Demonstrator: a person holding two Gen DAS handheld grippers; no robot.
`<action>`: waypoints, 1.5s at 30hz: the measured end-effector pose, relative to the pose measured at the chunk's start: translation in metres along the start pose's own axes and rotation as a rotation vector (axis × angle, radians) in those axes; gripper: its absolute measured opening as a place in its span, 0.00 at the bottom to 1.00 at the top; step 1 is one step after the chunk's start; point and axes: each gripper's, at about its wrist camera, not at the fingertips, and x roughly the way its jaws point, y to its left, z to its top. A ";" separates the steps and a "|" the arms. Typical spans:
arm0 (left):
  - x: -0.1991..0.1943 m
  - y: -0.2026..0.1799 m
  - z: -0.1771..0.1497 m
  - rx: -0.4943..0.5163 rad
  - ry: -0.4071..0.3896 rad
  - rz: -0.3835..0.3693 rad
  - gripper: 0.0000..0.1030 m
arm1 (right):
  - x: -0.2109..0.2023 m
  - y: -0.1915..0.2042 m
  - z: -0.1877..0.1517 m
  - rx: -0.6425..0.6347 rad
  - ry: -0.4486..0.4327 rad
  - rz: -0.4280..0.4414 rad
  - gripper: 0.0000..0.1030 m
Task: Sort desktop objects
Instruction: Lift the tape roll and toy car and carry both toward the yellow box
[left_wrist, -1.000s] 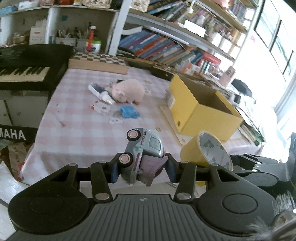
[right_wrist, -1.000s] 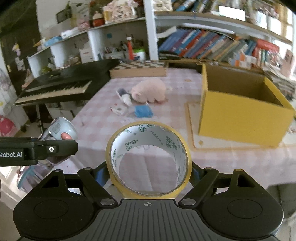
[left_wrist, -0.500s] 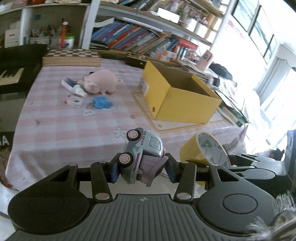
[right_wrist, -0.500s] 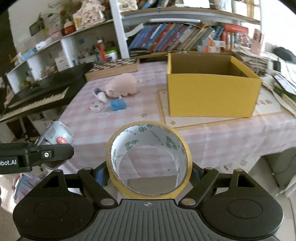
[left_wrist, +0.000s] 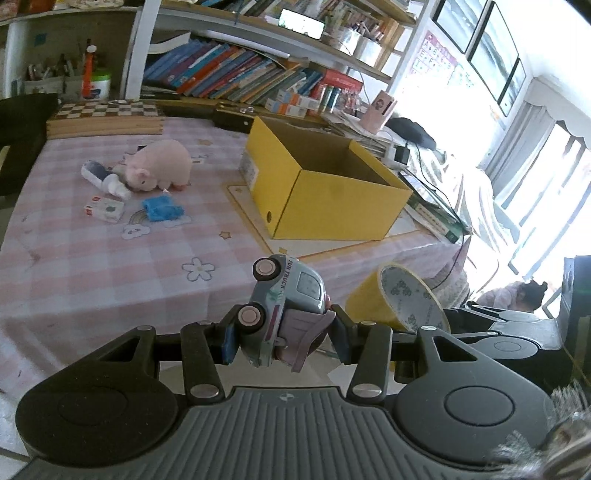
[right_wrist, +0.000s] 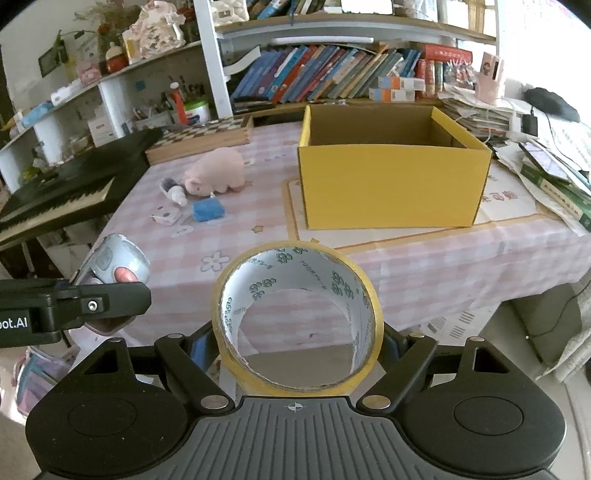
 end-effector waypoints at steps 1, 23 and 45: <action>0.001 0.000 0.001 0.002 0.002 -0.003 0.44 | 0.000 -0.002 0.001 0.002 0.000 -0.002 0.82; 0.044 -0.026 0.021 0.054 0.054 -0.070 0.44 | 0.006 -0.042 0.010 0.063 0.013 -0.052 0.82; 0.103 -0.061 0.048 0.105 0.126 -0.116 0.44 | 0.027 -0.092 0.029 0.121 0.057 -0.075 0.82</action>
